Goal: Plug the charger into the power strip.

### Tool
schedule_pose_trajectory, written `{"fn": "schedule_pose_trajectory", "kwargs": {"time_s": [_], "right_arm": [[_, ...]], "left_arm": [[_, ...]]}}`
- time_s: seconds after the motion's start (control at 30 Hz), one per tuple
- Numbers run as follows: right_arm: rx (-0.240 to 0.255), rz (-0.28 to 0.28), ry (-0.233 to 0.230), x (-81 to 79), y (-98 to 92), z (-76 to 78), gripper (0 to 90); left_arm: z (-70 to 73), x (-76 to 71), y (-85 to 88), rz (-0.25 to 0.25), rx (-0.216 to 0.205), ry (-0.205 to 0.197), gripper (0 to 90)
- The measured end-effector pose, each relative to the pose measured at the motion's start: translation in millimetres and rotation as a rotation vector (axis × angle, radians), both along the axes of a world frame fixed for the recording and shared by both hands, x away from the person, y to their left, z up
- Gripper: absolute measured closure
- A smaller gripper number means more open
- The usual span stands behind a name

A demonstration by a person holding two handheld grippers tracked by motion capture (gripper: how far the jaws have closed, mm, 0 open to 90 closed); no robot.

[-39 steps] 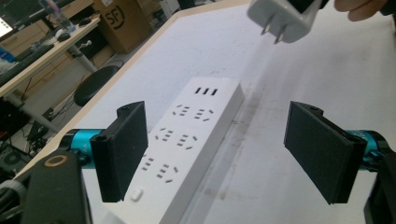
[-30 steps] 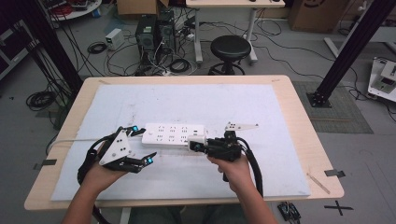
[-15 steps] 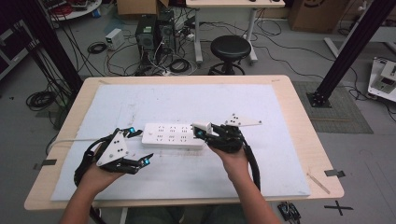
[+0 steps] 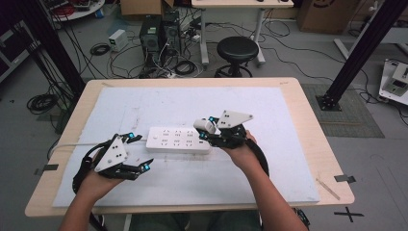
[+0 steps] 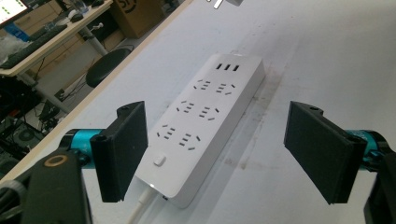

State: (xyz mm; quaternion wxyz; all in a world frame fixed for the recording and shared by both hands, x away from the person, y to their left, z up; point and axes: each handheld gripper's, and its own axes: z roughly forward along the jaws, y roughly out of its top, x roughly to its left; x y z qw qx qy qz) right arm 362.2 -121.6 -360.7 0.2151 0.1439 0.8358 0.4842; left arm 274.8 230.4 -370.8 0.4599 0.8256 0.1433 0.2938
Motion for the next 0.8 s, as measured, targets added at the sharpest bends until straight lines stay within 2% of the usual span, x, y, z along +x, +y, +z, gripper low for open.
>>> {"fn": "schedule_pose_trajectory", "kwargs": {"time_s": [0.17,0.3,0.37,0.4,0.43,0.47,0.53,0.8], "right_arm": [[-0.143,0.051,-0.068,8.9,8.5,6.8,62.9],[-0.254,0.091,-0.084,17.1,14.3,14.3,62.9],[-0.313,0.118,-0.067,22.3,18.1,18.1,62.9],[-0.313,0.118,-0.067,22.3,18.1,18.1,62.9],[-0.337,0.135,-0.053,24.6,20.2,19.9,62.9],[-0.385,0.151,-0.03,28.7,24.0,22.8,62.9],[-0.444,0.174,-0.002,35.2,30.0,25.9,62.9],[-0.584,0.252,0.091,56.0,49.7,29.0,62.9]], "left_arm": [[-1.3,-2.6,5.2,0.007,0.003,0.0,21.7],[-2.5,-4.8,8.0,0.013,-0.001,0.004,21.7],[-3.0,-5.5,9.0,0.012,0.006,0.004,21.7],[-3.0,-5.5,9.0,0.012,0.006,0.004,21.7],[-3.5,-6.3,9.2,0.013,0.009,0.006,21.7],[-3.5,-6.5,9.4,0.01,0.012,0.005,21.7],[-3.6,-7.6,9.8,0.013,0.012,0.006,21.7],[-4.8,-9.4,11.2,0.01,0.026,0.012,21.7]]}}
